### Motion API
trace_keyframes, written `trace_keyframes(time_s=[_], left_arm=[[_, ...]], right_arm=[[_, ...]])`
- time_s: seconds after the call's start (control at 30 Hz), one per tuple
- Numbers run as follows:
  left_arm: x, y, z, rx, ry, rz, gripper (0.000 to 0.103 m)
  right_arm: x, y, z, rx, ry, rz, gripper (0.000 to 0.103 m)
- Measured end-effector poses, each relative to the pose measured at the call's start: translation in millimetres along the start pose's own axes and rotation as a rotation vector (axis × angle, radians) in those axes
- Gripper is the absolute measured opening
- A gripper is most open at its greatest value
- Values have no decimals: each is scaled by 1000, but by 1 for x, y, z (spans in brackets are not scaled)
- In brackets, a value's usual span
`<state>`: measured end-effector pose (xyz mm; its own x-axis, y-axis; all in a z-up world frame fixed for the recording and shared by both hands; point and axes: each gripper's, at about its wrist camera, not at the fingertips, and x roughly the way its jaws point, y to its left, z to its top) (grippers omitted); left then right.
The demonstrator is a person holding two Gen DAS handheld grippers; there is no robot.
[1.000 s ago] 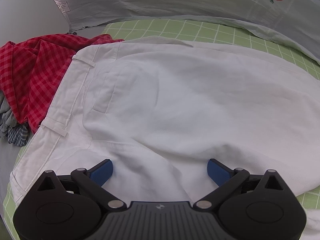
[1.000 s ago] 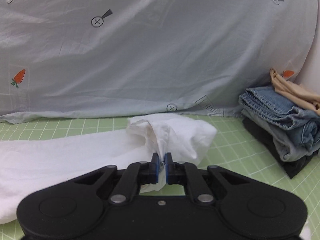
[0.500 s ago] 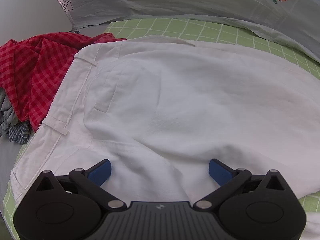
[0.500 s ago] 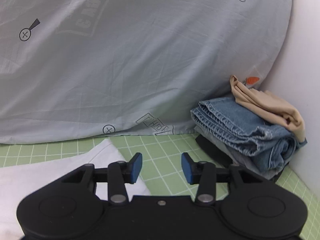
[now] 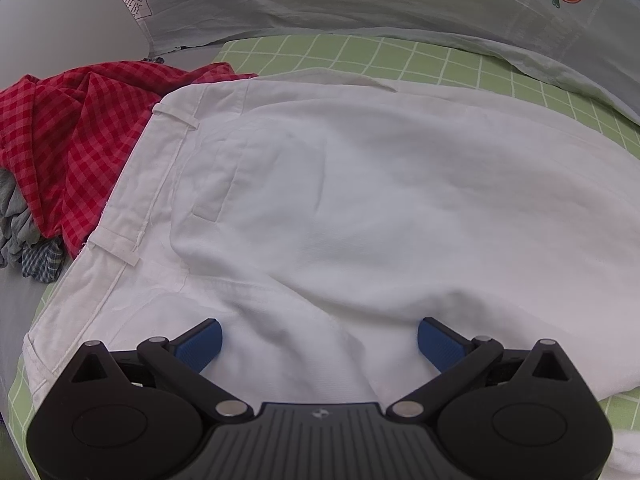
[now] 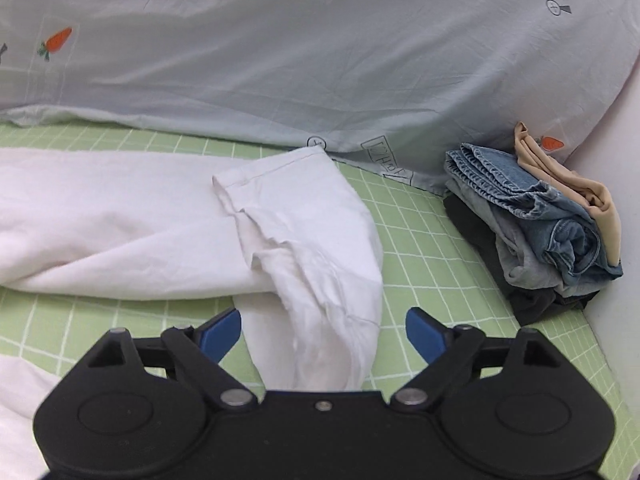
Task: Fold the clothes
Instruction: 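Lay the trouser leg down beside the denim stack and open the right gripper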
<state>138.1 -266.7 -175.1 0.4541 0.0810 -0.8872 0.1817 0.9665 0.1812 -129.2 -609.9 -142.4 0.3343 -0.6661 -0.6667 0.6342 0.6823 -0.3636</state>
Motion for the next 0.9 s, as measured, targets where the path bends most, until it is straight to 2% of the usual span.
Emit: trace_keyframes(time_s=[0.03, 0.07, 0.13, 0.2, 0.37, 0.47, 0.5, 0.53, 0.57, 0.6, 0.63, 0.7, 0.8, 0.9], left_arm=[[0, 0, 0, -1, 1, -2, 103], [0, 1, 0, -1, 2, -4, 103], [0, 1, 0, 2, 1, -6, 103], [1, 2, 0, 6, 0, -11, 103], [1, 4, 1, 17, 0, -28, 103], [1, 1, 0, 22, 1, -62, 103], [0, -1, -1, 26, -6, -52, 103], [-1, -2, -1, 28, -9, -46, 103], [-1, -3, -1, 29, -13, -41, 103], [-2, -3, -2, 27, -13, -42, 103], [-1, -2, -2, 26, -11, -46, 103], [-1, -1, -1, 27, -5, -54, 103], [-1, -1, -2, 26, -7, -53, 103], [-1, -2, -1, 25, -5, -50, 103]], right_arm=[[9, -1, 1, -8, 26, -18, 71], [15, -7, 3, 15, 46, -26, 45], [19, -31, 11, 113, 44, -32, 8], [17, -58, 24, 153, -22, -76, 3], [7, -134, 80, 215, -206, -204, 4], [3, -161, 112, 305, -286, -175, 5], [6, -163, 121, 310, -296, -176, 7], [14, -156, 128, 279, -288, -199, 20], [26, -147, 133, 230, -260, -230, 42], [42, -136, 137, 158, -205, -271, 50], [57, -126, 137, 107, -160, -287, 52], [74, -113, 126, 91, -103, -249, 51], [73, -108, 100, 238, -70, -133, 55], [69, -110, 67, 427, -33, -80, 61]])
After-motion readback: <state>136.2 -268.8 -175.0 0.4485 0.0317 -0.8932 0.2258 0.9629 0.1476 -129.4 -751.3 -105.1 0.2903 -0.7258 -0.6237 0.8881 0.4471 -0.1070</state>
